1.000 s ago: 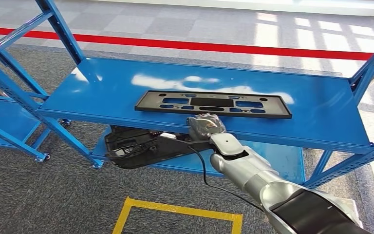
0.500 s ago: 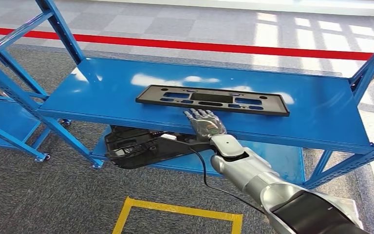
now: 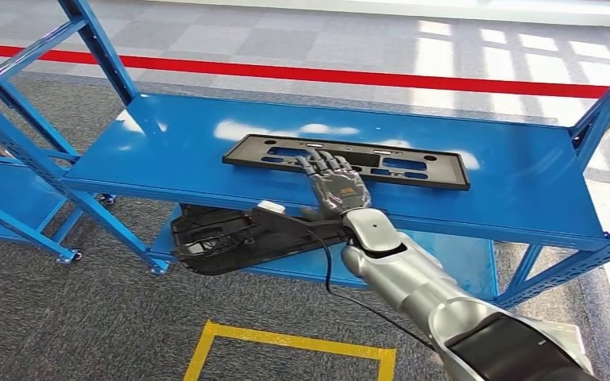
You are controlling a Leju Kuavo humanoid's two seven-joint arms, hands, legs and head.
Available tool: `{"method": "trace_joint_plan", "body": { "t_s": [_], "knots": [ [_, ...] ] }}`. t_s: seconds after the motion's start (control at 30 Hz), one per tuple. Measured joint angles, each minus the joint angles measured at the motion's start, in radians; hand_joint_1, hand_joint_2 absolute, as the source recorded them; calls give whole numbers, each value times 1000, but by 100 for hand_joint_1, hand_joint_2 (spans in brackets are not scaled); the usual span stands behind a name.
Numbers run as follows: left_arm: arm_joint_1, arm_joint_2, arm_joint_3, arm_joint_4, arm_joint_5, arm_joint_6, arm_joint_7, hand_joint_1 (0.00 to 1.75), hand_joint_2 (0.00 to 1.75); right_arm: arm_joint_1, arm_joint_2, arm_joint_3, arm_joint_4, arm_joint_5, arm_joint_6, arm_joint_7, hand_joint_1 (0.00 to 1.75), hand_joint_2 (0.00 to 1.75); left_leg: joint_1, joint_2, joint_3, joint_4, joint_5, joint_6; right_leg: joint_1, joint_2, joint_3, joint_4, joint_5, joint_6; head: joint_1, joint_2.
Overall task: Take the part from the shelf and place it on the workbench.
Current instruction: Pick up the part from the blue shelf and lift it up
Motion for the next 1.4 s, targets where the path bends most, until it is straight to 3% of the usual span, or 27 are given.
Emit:
{"method": "trace_joint_plan", "body": {
  "t_s": [0.3,0.47,0.87,1.2,1.4],
  "knots": [
    [-2,0,-4,0,-24,-6,4,0,0,-4,-16,-21,-82,1,2,9,0,175,0,0,0,0,0,0,0,0,0,0,0,0,0,0],
    [-5,0,-9,0,-22,2,38,0,0,-4,-15,-32,-49,-4,-27,11,0,175,0,0,0,0,0,0,0,0,0,0,0,0,0,0],
    [-18,0,5,0,13,100,29,0,0,5,-20,-97,32,-32,-80,-11,0,175,0,0,0,0,0,0,0,0,0,0,0,0,0,0],
    [-12,0,22,0,20,98,34,0,0,28,-17,-100,43,-17,-82,-18,0,175,0,0,0,0,0,0,0,0,0,0,0,0,0,0],
    [-13,6,30,0,28,77,31,0,0,32,-1,-99,50,-5,-82,-17,0,175,-1,0,3,-5,4,16,-5,-1,4,-12,7,14,0,0]
  ]
}}
